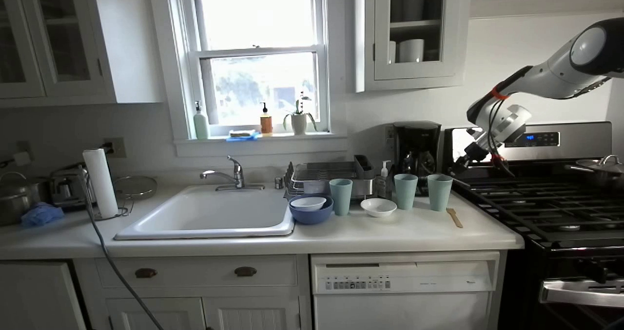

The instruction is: Put the fork in the cup on the right

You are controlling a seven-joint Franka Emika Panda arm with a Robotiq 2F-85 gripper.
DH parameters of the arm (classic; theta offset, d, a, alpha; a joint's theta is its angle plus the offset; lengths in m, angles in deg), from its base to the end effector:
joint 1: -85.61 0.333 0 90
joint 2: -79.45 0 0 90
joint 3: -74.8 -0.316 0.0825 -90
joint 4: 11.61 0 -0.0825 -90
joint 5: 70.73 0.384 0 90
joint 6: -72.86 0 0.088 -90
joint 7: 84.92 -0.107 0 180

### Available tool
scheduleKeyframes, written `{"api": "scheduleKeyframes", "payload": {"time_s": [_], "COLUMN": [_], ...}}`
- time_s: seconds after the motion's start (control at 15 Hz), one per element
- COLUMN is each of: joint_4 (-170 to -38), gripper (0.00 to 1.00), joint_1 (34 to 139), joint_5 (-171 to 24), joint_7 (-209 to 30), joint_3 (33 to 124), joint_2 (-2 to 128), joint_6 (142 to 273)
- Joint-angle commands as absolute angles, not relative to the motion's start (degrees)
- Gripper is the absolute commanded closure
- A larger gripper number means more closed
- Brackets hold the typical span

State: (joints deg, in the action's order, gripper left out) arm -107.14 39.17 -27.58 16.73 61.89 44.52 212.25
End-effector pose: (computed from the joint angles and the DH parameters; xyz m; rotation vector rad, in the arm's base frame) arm 0.5724 -0.4013 0.2760 -2.7401 -0.8271 -0.9724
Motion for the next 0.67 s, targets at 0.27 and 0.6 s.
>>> {"api": "scheduleKeyframes", "payload": {"time_s": [0.27, 0.6], "joint_4": [-114.2, -120.4], "gripper": [0.97, 0.97], "joint_1": [39.6, 42.9], "joint_5": [-6.6, -0.3], "joint_7": [32.9, 41.1], "joint_3": [66.3, 73.5], "joint_2": [55.5, 60.7], "joint_6": [200.2, 184.9]}}
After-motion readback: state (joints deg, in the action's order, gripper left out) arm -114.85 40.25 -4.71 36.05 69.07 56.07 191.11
